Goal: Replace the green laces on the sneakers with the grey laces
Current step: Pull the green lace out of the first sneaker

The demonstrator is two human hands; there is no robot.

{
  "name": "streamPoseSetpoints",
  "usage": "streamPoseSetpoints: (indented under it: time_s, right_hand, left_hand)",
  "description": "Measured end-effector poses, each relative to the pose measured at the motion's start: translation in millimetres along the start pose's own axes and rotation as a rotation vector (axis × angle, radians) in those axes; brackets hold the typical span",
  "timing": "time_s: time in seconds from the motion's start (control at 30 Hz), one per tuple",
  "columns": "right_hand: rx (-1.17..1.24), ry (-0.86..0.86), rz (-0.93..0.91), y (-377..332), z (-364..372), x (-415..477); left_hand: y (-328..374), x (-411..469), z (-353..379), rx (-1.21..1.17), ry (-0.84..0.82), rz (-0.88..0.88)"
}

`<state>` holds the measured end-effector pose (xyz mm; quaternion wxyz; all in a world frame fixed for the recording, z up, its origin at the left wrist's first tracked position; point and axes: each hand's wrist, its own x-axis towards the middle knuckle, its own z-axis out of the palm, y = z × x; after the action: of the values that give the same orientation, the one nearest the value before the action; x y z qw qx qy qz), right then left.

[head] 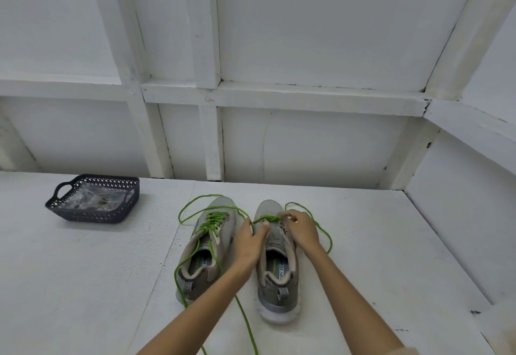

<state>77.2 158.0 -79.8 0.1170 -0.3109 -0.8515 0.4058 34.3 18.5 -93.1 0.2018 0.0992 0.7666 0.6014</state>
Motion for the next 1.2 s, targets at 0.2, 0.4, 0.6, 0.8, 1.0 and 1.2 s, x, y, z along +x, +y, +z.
streamPoseSetpoints:
  time_s: [0.2,0.4,0.6,0.8,1.0,1.2]
  right_hand:
    - [-0.066,0.014,-0.029,1,-3,7]
    - [-0.369,0.041,-0.150,-6,-5,9]
    - [-0.627,-0.067,-0.206,-22,-2,18]
    - [-0.532,0.008,-0.185,-14,-8,21]
    - [-0.344,-0.099,-0.115,-8,-14,25]
    - [-0.247,-0.028,-0.064,-9,-17,26]
  left_hand:
    - [-5,-14,1,0.058,-0.111,0.106]
    - [-12,-16,5,0.230,-0.151,0.131]
    - [-12,-13,7,0.337,-0.094,0.170]
    - [-12,-10,7,0.408,-0.094,0.215]
    - [-17,-9,7,0.420,-0.129,0.245]
    - [-18,-8,7,0.389,-0.145,0.243]
